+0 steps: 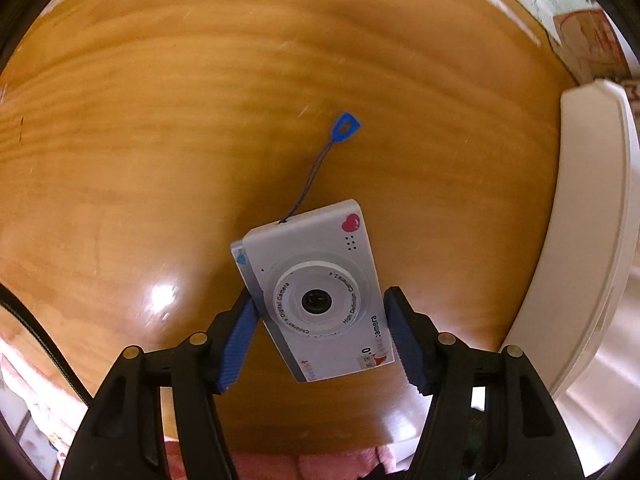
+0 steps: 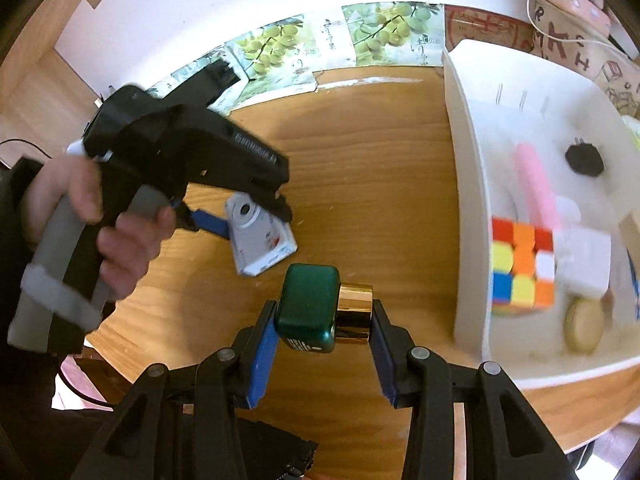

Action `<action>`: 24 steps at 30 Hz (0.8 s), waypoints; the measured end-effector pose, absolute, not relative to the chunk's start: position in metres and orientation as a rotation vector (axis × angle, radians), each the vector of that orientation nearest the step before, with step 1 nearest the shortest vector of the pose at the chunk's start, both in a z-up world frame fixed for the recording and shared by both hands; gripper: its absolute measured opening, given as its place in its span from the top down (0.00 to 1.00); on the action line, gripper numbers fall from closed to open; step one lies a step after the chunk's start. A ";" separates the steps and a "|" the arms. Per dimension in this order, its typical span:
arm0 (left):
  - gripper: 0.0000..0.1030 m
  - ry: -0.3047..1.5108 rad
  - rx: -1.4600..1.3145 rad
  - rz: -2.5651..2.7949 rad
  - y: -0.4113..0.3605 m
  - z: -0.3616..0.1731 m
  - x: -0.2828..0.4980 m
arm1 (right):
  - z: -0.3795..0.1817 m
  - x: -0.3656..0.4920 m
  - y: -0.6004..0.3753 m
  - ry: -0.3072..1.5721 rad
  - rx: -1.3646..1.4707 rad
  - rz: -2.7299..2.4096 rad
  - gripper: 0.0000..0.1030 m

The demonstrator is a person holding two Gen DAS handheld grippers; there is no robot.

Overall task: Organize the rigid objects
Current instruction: 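Carry the white device and green tube over the white tray with both tools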

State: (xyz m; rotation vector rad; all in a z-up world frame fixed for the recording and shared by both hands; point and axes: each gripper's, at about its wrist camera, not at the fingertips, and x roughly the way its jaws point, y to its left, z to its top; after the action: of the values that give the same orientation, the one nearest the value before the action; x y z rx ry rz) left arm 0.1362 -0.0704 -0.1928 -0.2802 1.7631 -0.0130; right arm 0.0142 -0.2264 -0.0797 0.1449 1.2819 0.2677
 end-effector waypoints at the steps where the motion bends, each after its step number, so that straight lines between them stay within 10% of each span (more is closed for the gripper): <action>1: 0.36 1.767 -0.276 -0.016 -0.067 -0.193 0.131 | -0.078 0.009 -0.223 1.279 0.146 0.263 0.58; 24: 0.36 1.629 -0.108 -0.177 -0.044 -0.114 0.047 | -0.064 -0.004 -0.193 1.150 0.164 0.198 0.58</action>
State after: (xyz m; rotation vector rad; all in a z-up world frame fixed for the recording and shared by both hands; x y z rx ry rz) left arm 0.0466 -0.0444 -0.1140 -0.1085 1.6289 -0.1765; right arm -0.0042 -0.1928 -0.0640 0.1640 1.1499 0.1983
